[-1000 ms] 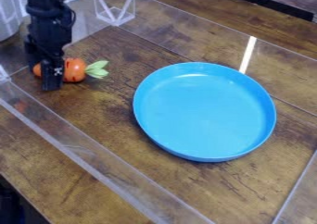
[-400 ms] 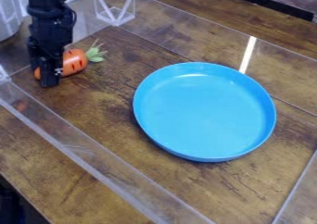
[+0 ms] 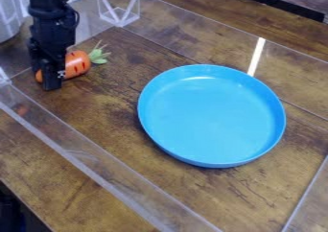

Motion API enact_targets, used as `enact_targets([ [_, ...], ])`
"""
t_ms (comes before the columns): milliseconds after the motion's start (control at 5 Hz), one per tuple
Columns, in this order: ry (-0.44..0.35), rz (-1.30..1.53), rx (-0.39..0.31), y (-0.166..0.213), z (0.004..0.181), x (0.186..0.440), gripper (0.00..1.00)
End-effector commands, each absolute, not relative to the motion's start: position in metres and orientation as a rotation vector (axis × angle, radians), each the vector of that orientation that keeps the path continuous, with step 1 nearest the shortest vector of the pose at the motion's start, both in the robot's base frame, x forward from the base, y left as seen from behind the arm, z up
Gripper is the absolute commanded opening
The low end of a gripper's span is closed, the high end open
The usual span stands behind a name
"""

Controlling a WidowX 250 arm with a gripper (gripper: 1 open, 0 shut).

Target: Put the carrot in the blue tray

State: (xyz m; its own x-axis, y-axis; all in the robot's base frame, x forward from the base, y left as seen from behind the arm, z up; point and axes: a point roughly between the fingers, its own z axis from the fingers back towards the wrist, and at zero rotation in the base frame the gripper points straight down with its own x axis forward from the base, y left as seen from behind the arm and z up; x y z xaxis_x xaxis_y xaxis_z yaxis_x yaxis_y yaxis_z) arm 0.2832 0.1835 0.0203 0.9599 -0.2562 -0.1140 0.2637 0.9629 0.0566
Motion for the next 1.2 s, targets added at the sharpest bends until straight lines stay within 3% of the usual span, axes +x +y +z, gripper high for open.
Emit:
enact_targets([
  [0,0.061,-0.291,0.106,0.174,0.042,0.294,0.0],
  [800,0.022,-0.298,0.135,0.155,0.085,0.295,0.0],
  [1000,-0.006,-0.317,0.148,0.142,0.105,0.296,0.0],
])
